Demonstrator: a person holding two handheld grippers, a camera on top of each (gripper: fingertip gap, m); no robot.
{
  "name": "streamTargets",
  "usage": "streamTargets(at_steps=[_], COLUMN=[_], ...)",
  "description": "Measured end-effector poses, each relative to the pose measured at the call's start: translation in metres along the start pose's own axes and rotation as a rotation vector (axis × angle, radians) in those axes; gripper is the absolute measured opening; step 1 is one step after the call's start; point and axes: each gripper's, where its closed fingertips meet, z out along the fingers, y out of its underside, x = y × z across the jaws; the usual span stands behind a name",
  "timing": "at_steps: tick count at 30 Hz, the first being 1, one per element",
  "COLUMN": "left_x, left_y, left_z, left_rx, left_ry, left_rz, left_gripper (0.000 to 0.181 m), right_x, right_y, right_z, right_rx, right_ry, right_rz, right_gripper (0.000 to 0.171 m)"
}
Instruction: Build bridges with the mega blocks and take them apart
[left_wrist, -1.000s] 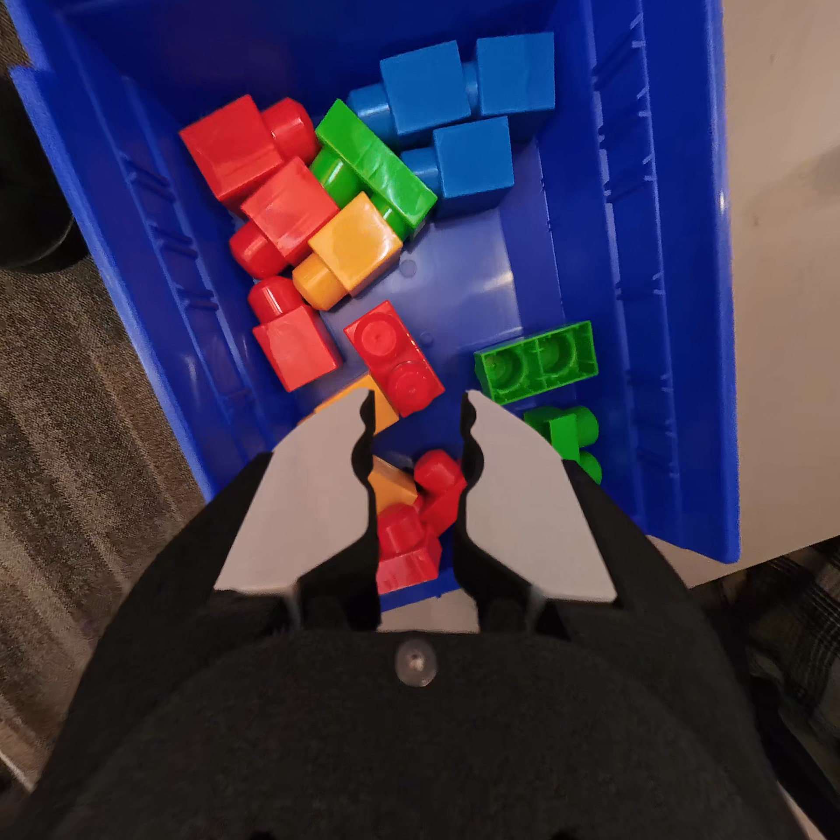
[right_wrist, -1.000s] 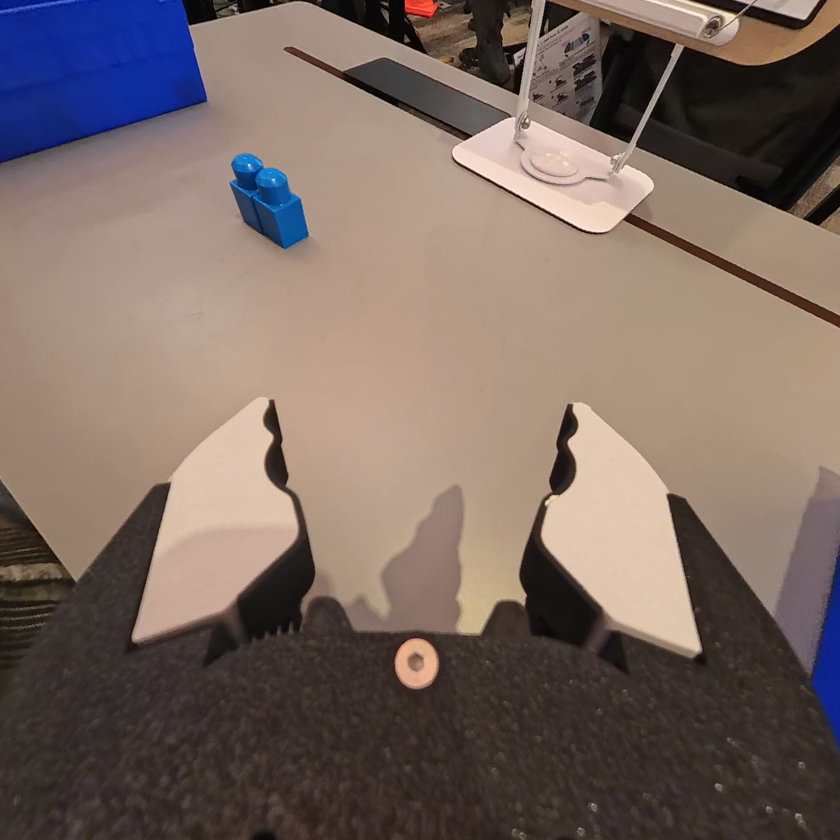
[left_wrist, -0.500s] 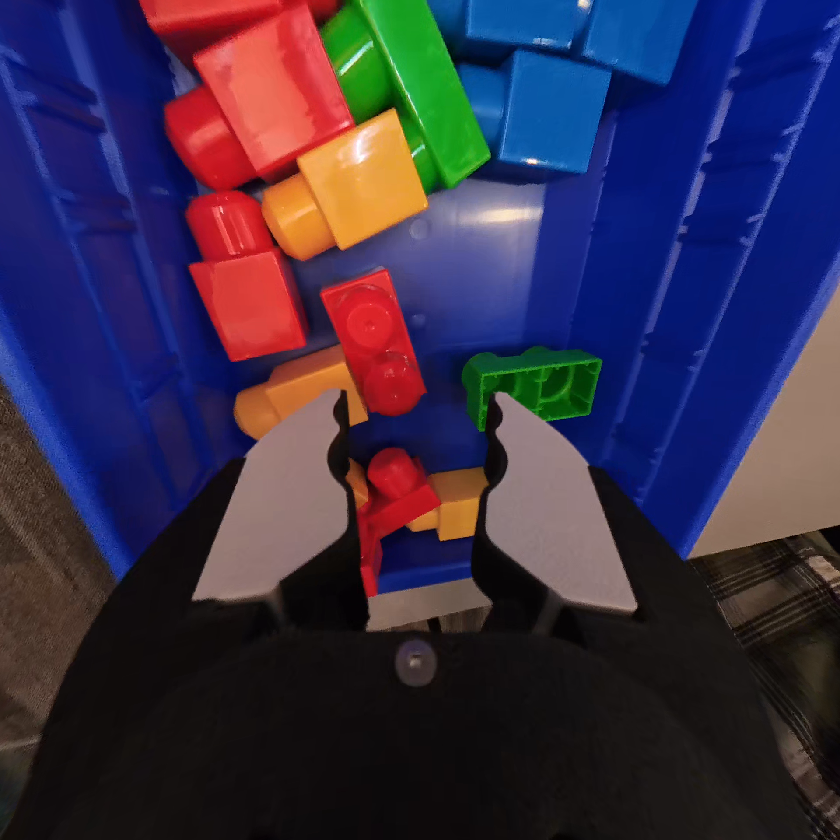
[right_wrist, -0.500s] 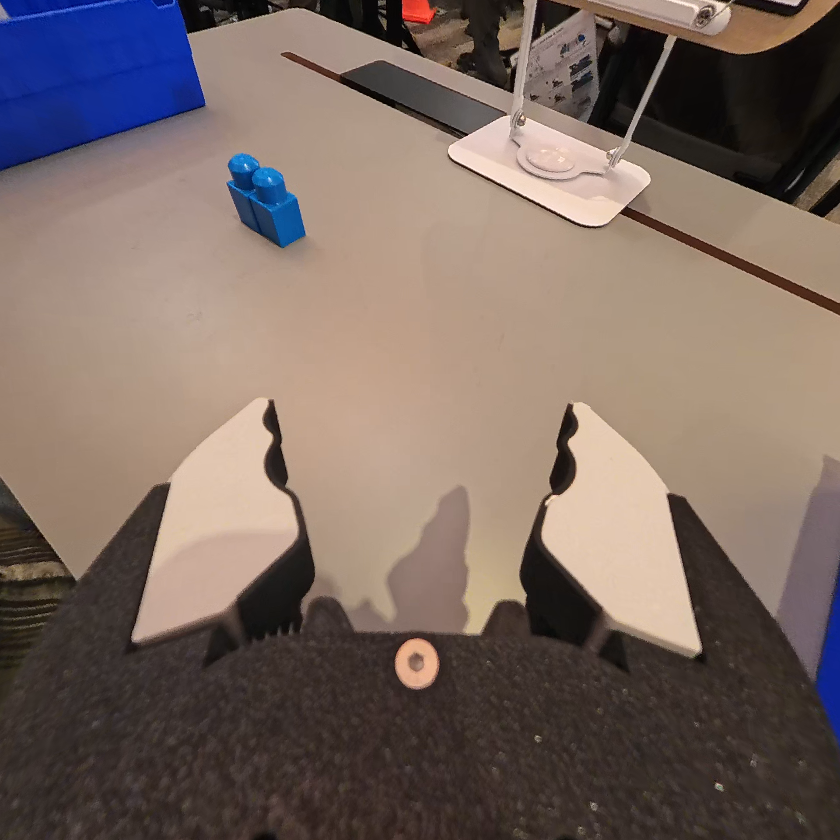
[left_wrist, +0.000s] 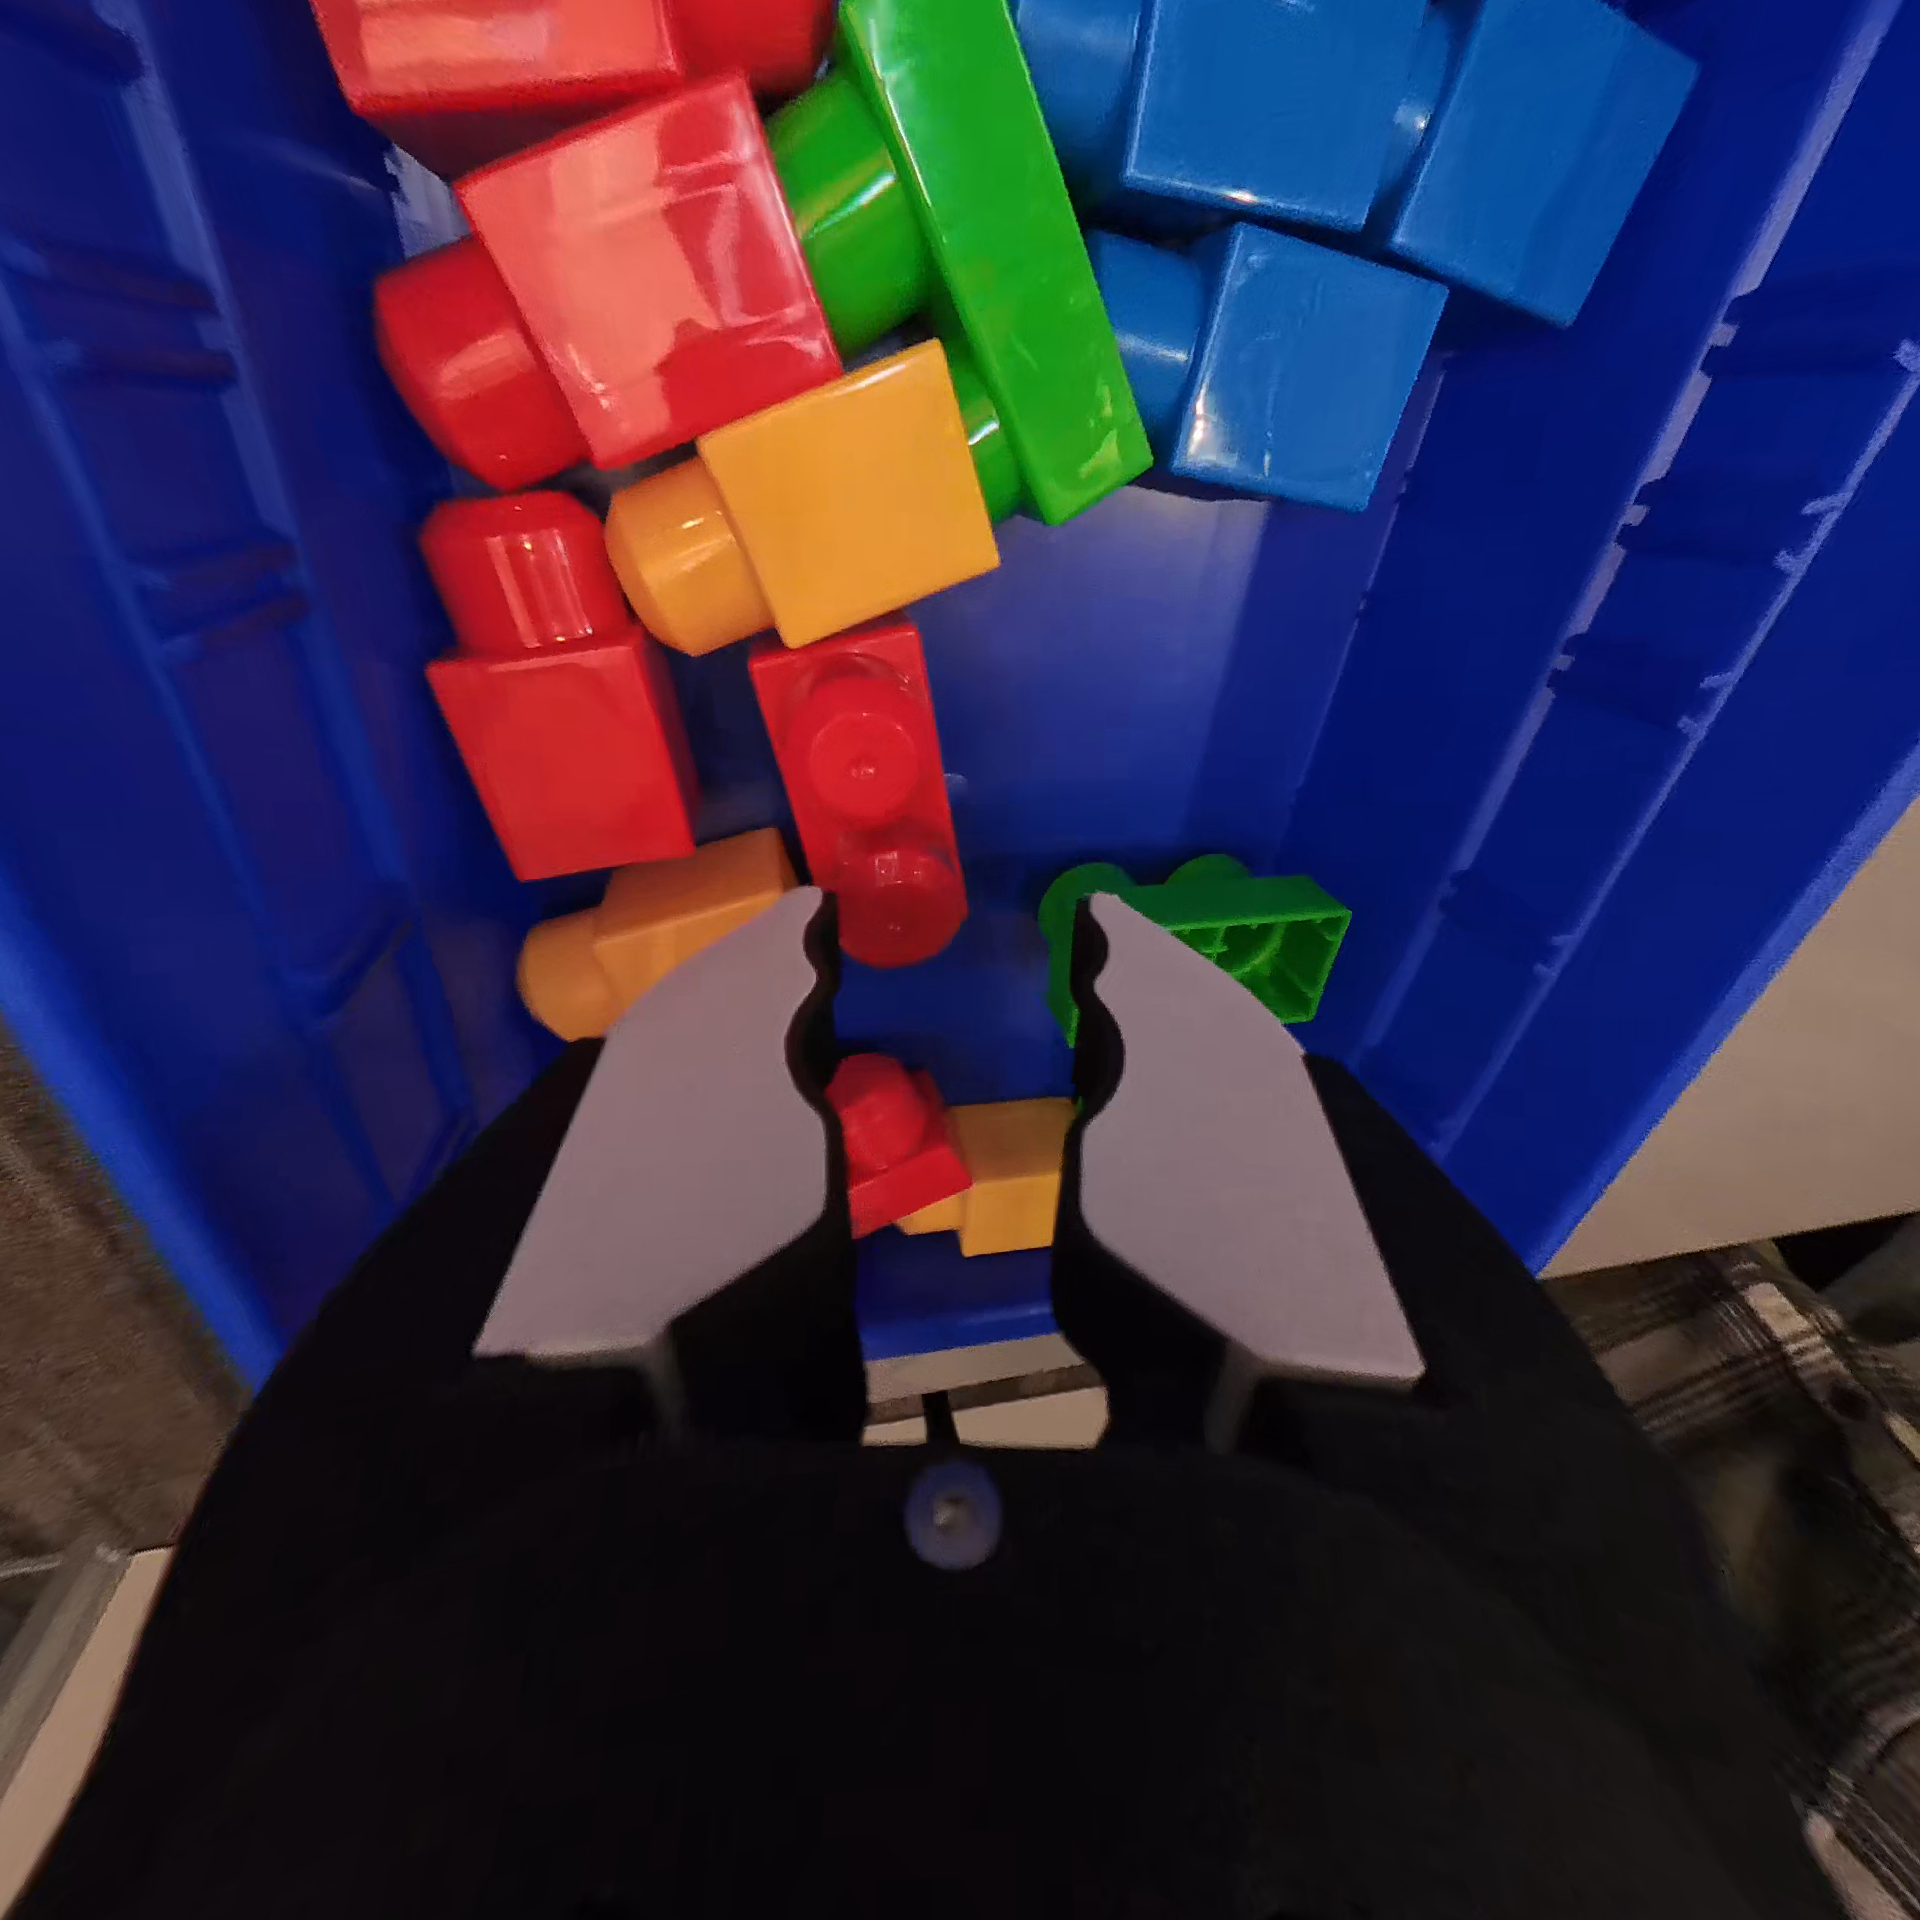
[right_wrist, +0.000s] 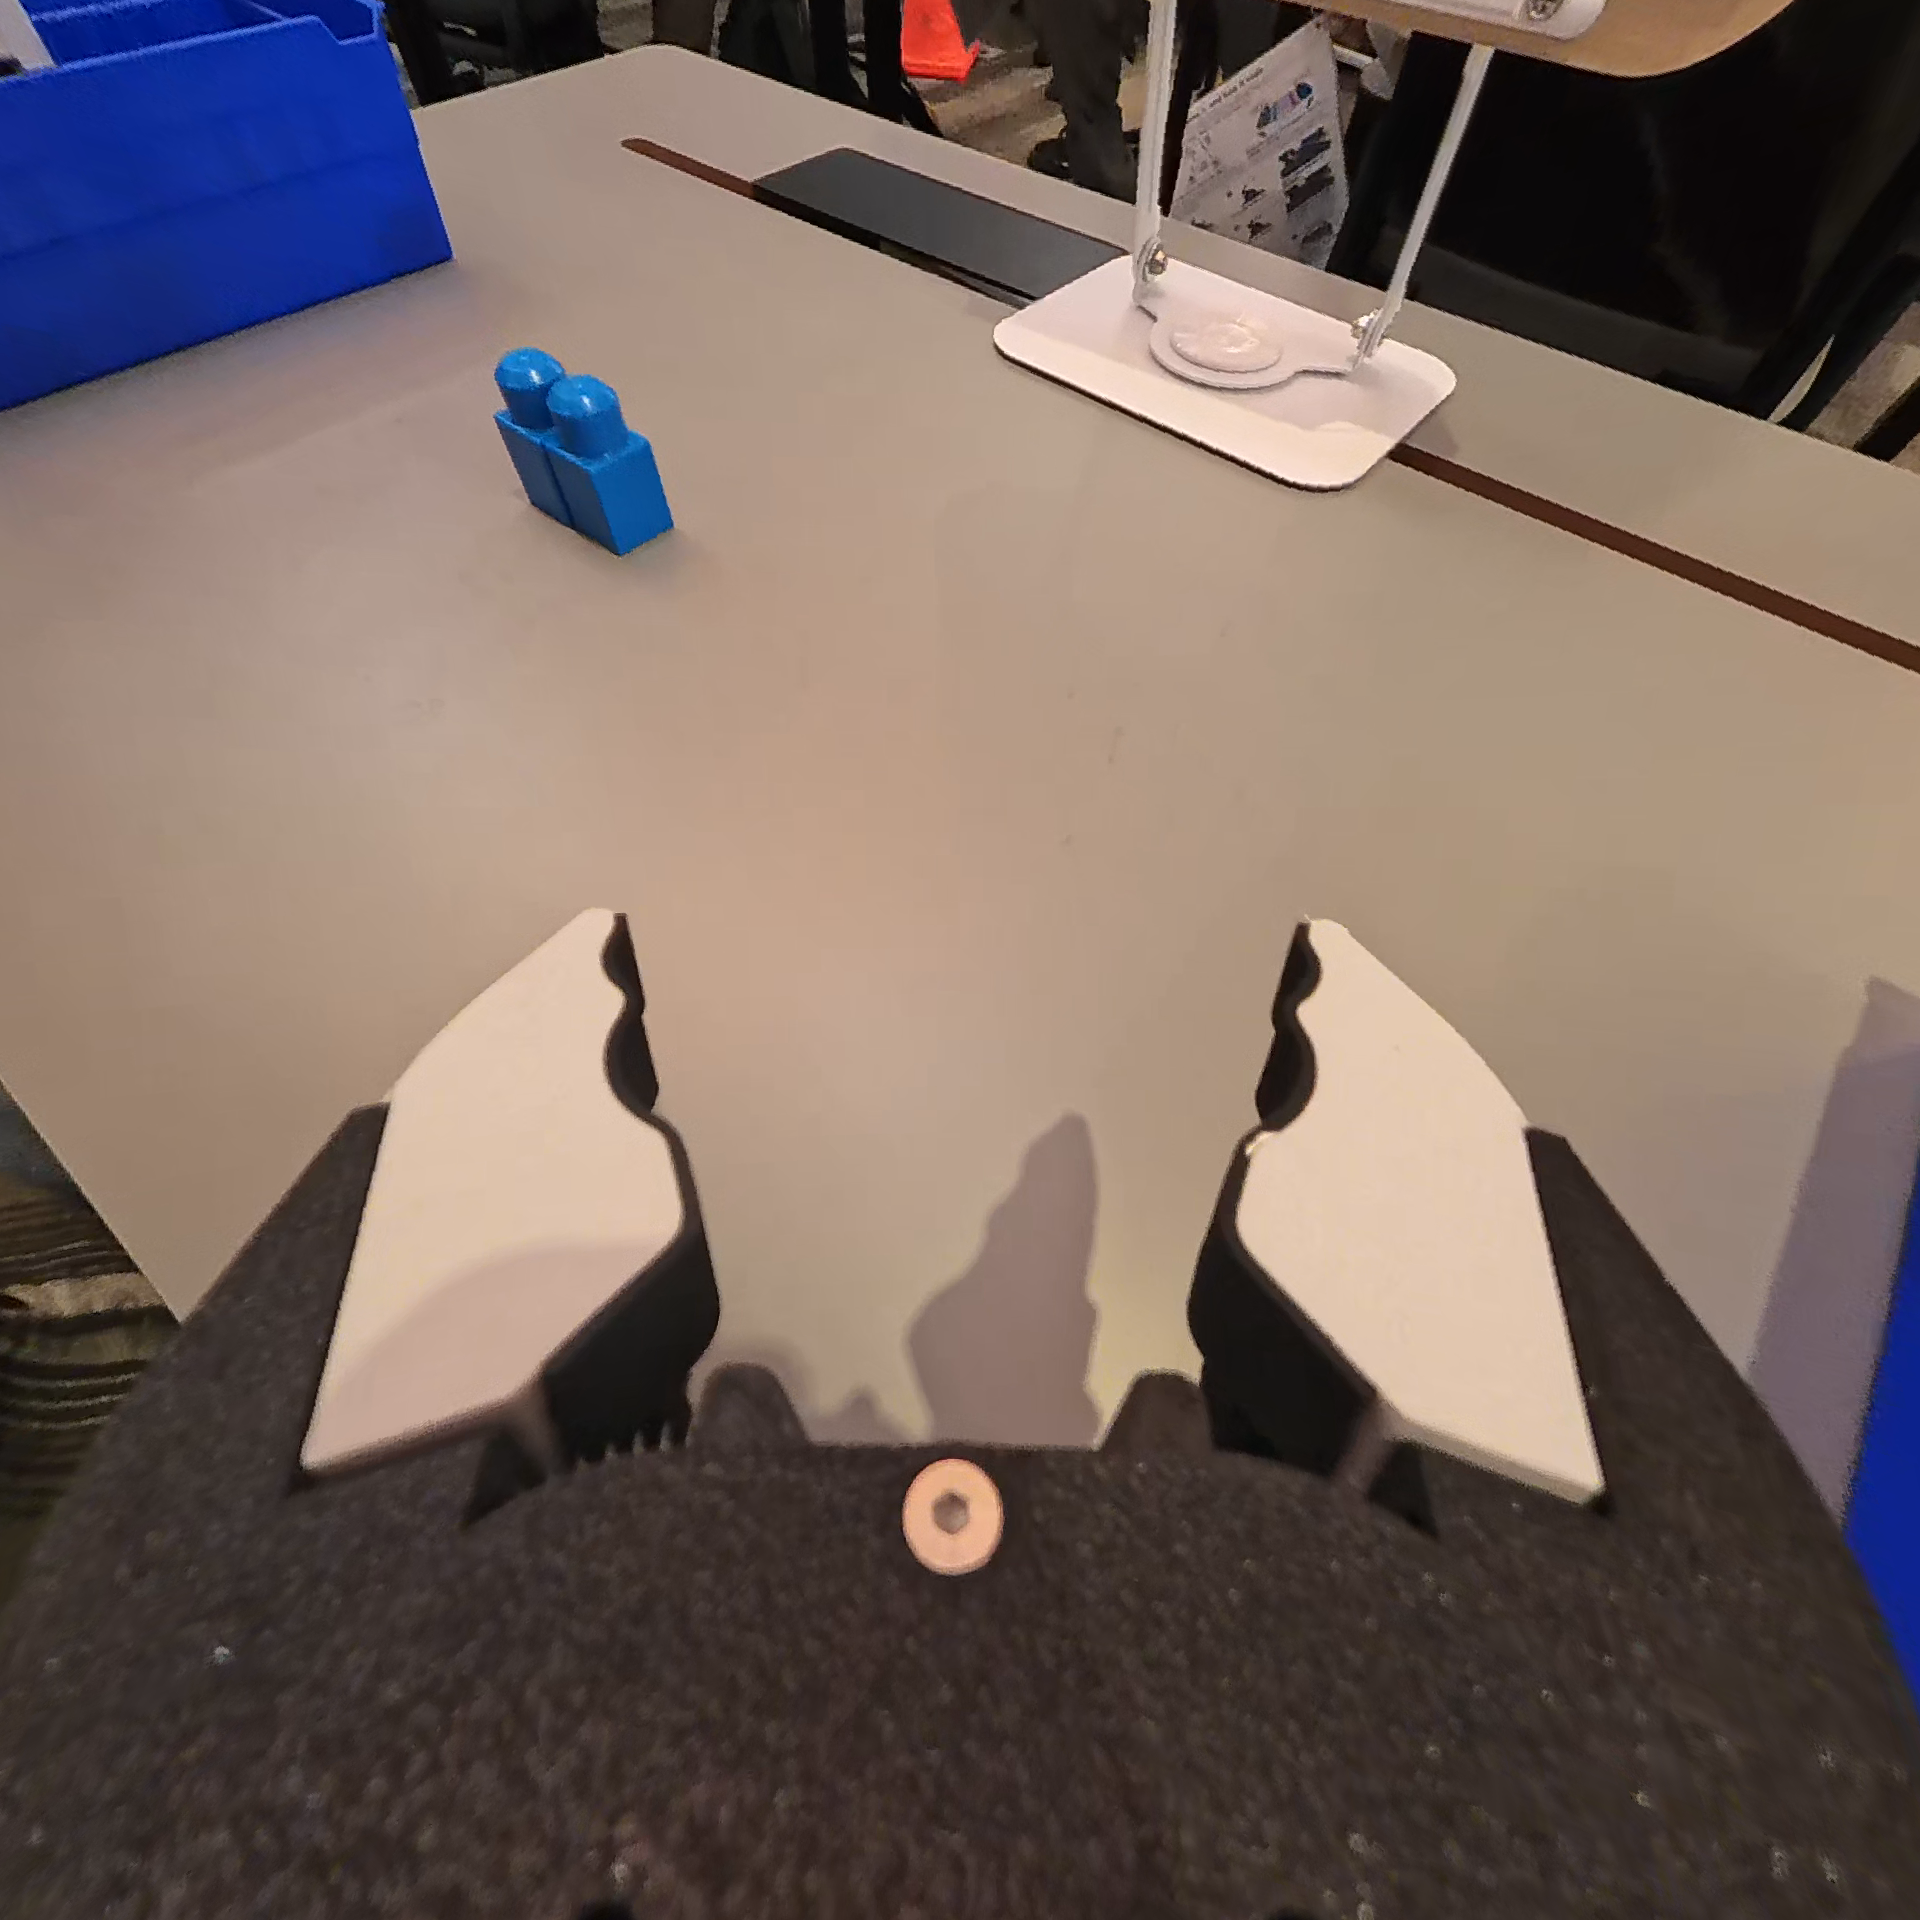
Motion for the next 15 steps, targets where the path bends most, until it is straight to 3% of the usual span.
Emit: streamTargets(at_steps=[15], left_x=[-0.011], left_y=[-0.012], left_z=[0.024], left_rx=[0.009], left_ry=[-0.047], left_rz=[-0.03], left_gripper=[0.039], right_x=[0.003], right_y=[0.0], right_z=[-0.005], right_rx=[0.008], right_ry=[0.008], right_rz=[0.003], right_gripper=[0.114])
